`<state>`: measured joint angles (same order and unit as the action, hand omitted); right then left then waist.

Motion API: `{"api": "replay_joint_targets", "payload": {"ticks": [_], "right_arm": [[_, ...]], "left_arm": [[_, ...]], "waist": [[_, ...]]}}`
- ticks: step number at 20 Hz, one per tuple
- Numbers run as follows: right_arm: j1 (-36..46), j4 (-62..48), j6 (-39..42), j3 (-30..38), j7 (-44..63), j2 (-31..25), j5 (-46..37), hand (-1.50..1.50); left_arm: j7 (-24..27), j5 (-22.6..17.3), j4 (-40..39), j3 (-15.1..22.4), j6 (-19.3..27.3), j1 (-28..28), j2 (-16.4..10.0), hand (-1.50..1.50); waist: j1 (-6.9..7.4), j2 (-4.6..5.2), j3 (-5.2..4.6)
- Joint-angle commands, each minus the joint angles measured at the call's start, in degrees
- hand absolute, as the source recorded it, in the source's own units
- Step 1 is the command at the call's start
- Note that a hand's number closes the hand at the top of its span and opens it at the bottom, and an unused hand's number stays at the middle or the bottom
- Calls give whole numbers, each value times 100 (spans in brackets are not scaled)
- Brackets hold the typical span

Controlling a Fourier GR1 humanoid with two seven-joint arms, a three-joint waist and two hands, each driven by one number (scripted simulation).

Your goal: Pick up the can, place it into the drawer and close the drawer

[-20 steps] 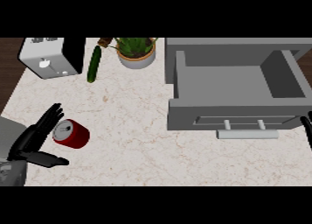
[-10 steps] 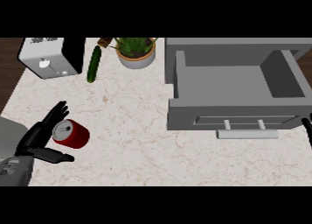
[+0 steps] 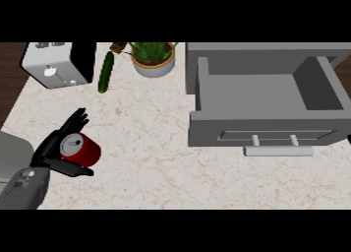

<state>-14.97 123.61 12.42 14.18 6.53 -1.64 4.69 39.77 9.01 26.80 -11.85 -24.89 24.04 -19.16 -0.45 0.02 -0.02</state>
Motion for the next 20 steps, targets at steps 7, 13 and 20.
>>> {"api": "replay_joint_targets", "payload": {"ticks": [7,13,20], "right_arm": [[287,-224,-23,184,65,-101,237,-150],[-33,-143,-217,-277,-190,159,-237,-150],[-22,-373,-22,49,-393,77,-19,-150]], "left_arm": [[60,-50,140,160,-122,117,272,150],[-223,-282,261,142,-369,278,456,150],[-1181,-823,1439,71,-254,-20,838,150]], "waist": [[12,0,1],[14,1,1],[72,-24,9]]}}
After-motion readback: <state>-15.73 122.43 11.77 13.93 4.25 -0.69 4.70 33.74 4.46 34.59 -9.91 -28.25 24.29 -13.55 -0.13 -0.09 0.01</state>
